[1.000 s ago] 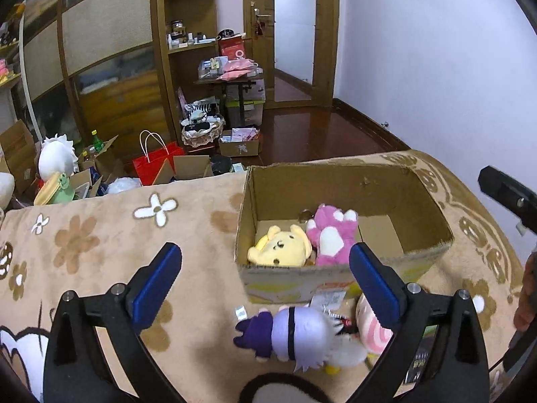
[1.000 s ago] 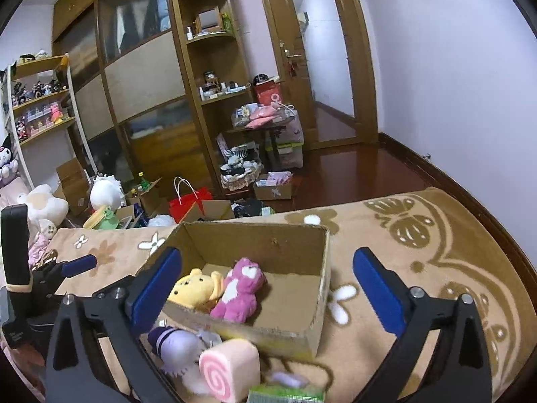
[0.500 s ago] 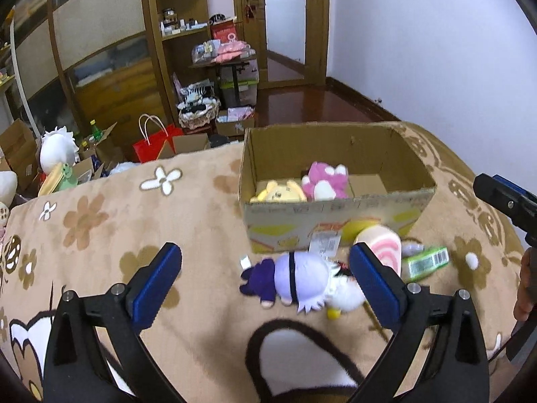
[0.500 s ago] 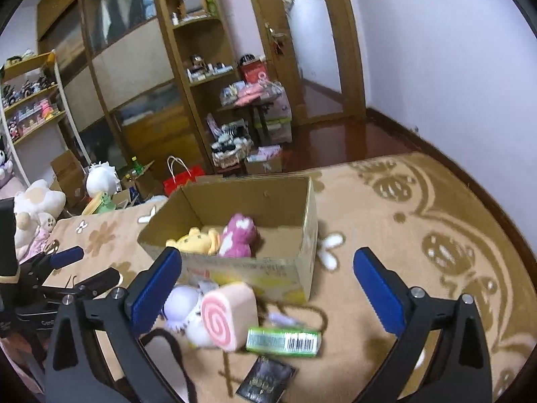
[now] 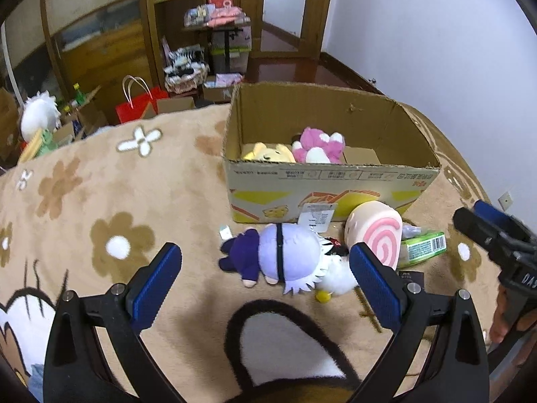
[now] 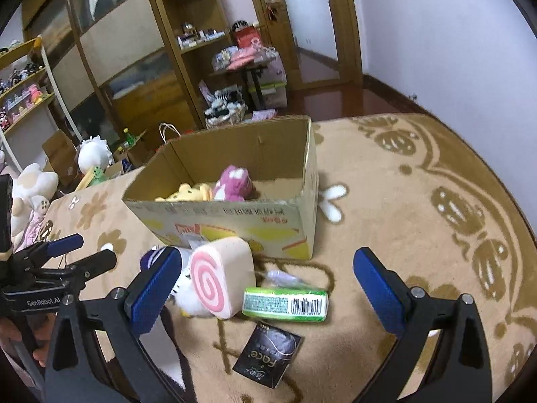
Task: Organize soft objects
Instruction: 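Move the left tool to the purple-white doll while the right tool approaches the green packet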
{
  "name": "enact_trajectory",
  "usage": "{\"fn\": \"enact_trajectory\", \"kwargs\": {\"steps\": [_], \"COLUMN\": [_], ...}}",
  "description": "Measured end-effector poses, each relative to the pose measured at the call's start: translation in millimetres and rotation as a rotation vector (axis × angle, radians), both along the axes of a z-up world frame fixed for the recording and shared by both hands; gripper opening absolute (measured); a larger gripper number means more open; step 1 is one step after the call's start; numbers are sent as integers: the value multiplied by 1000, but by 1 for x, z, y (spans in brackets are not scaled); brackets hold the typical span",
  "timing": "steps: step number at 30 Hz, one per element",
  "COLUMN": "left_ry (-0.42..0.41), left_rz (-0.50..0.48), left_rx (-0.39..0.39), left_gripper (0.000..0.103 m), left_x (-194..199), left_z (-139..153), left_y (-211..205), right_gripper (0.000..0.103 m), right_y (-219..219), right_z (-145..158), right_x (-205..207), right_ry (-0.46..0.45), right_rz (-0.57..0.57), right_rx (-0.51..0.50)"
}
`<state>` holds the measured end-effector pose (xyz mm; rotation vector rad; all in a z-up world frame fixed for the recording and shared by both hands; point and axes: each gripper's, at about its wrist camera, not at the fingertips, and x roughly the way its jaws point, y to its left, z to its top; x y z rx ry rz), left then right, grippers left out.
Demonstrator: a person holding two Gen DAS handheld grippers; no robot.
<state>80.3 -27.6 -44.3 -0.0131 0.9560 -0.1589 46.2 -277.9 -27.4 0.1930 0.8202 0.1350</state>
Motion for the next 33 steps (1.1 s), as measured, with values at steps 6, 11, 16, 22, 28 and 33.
{"fn": "enact_trajectory", "kwargs": {"steps": [6, 11, 16, 22, 28, 33], "left_ry": [44, 87, 110, 141, 150, 181], "left_rz": [-9, -13, -28, -44, -60, -56], "left_rx": [13, 19, 28, 60, 78, 81], "left_gripper": [99, 99, 99, 99, 99, 99], "left_x": [14, 26, 32, 39, 41, 47], "left_z": [-16, -30, -40, -55, -61, -70], "left_y": [-8, -10, -16, -25, -32, -33], "right_gripper": [103, 103, 103, 103, 103, 103], "right_y": [0, 1, 2, 0, -2, -2], "right_z": [-18, -28, -40, -48, -60, -69], "right_x": [7, 12, 19, 27, 35, 41], "right_ry": [51, 77, 108, 122, 158, 185], "right_rz": [-5, -2, -2, -11, -17, -14], "right_rx": [7, 3, -8, -9, -2, -9]}}
